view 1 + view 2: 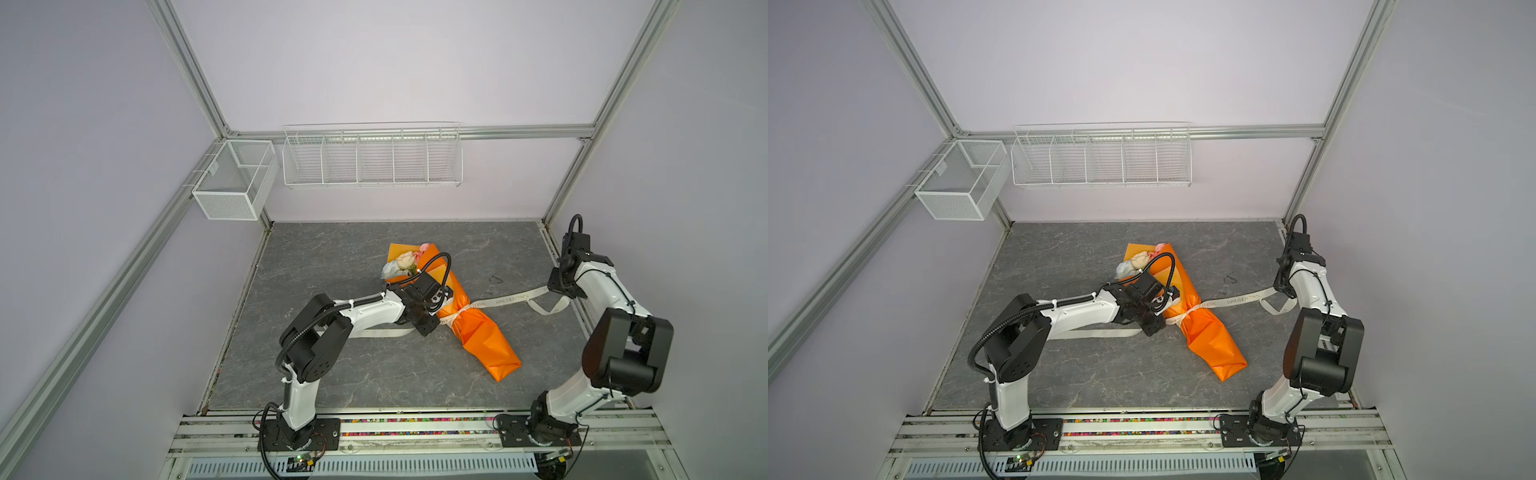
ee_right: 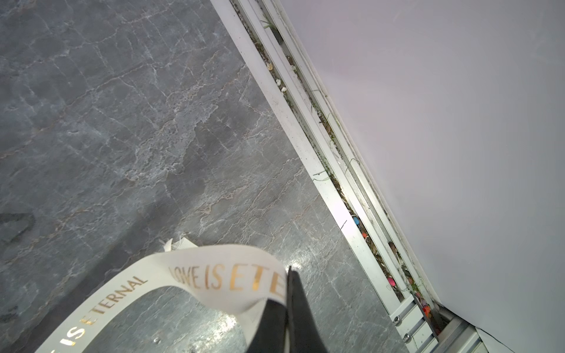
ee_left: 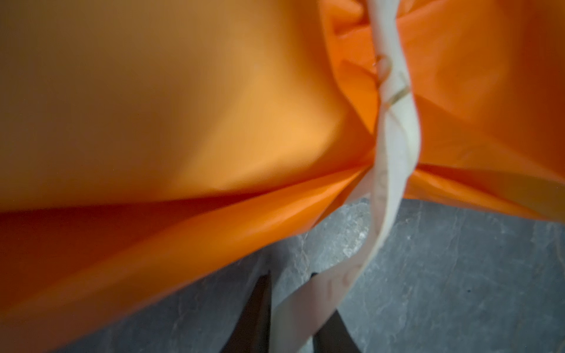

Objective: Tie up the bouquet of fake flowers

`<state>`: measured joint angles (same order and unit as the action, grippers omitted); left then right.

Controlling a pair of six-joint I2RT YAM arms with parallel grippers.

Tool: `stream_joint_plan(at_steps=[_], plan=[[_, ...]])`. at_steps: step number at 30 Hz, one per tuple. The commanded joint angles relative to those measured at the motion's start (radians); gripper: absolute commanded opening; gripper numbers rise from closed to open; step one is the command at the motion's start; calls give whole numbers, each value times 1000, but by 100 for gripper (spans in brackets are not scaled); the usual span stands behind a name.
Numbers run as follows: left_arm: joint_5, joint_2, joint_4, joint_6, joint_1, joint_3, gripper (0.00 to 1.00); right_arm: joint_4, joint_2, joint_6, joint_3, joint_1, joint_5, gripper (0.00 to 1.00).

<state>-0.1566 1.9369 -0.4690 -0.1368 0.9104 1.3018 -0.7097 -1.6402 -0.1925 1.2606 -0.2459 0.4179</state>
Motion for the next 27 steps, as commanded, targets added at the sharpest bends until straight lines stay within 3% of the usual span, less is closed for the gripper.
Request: stream_joint_plan(at_steps=[1, 5, 11, 15, 21, 27], plan=[[47, -40, -46, -22, 3, -15, 0, -20, 19, 15, -3, 4, 2, 7], [114, -121, -11, 34, -23, -86, 0, -23, 23, 12, -7, 5, 16, 7], [159, -269, 53, 207, -180, -247, 0, -7, 51, -12, -44, 6, 26, 7], [278, -318, 21, 312, -248, -310, 0, 19, 90, -32, -102, 19, 55, 7], [273, -373, 26, 456, -392, -404, 0, 31, 126, -65, -160, 26, 98, 7], [157, -386, 1, 527, -643, -444, 0, 29, 123, -79, -167, 25, 136, 7]])
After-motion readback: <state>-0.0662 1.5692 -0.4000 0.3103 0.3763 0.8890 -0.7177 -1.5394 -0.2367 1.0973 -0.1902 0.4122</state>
